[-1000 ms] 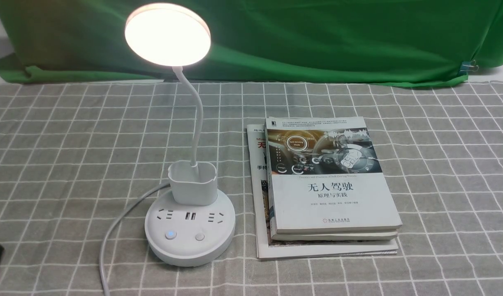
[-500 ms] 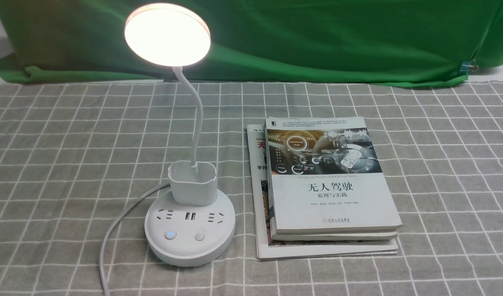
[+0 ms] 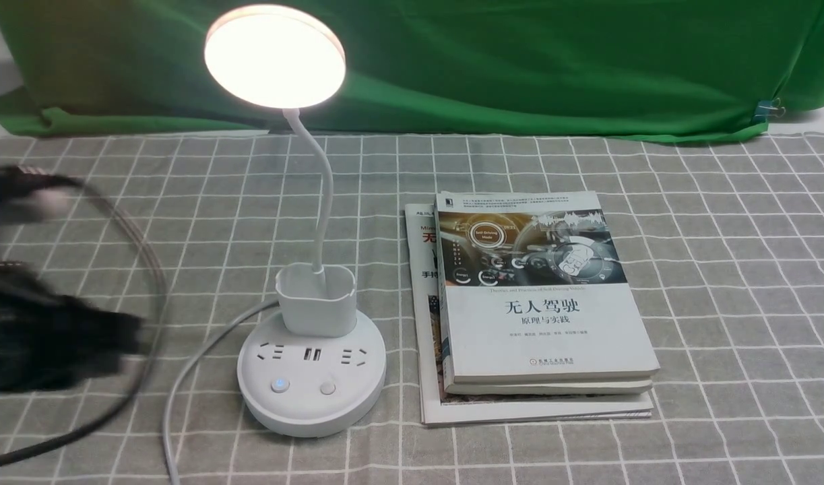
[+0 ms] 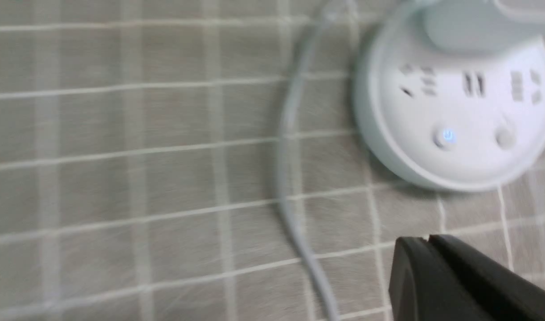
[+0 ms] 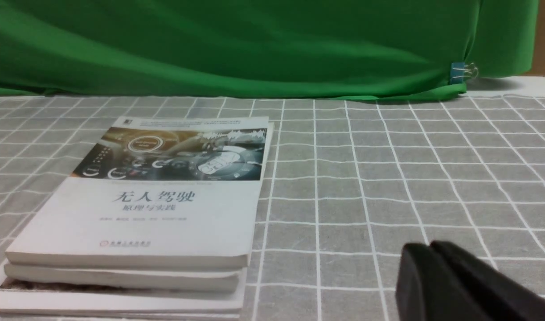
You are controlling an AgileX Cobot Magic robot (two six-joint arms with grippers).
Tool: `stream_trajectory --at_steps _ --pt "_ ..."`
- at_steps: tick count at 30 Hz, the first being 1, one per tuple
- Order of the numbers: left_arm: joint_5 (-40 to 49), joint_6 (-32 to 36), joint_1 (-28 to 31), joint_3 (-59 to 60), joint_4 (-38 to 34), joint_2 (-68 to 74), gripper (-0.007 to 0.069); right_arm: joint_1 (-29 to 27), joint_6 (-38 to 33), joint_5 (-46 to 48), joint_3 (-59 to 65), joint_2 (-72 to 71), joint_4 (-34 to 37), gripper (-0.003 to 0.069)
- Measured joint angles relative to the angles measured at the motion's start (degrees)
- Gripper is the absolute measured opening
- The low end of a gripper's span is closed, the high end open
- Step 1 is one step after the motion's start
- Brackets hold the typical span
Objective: Turn off the desk lamp on the grey coffee tablecloth by hand.
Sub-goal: 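Press the power button on the round power strip under the lamp with the left gripper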
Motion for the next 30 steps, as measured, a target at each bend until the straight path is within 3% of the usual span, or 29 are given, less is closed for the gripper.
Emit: stream_trajectory --at_steps 1,5,10,20,30 --pt "-0.11 -0.12 -0.55 -0.15 0.13 0.02 0.0004 0.0 0.0 0.0 0.0 0.0 0.0 0.0036" --pt "-0.6 -2.36 -13.19 -3.53 0.66 10.56 0.0004 0.0 0.0 0.0 0.0 0.0 0.0 0.0036" --pt "-0.6 -3.0 -19.71 -8.67 0.66 20.6 0.0004 0.0 0.0 0.04 0.0 0.0 0.0 0.0036" --pt "0.52 -3.27 -20.29 -19.86 3.55 30.93 0.0004 0.0 0.0 0.04 0.0 0.0 0.0 0.0036" --pt "3.18 -3.22 -20.29 -20.46 4.7 33.88 0.0004 0.0 0.0 0.04 0.0 0.0 0.0 0.0036"
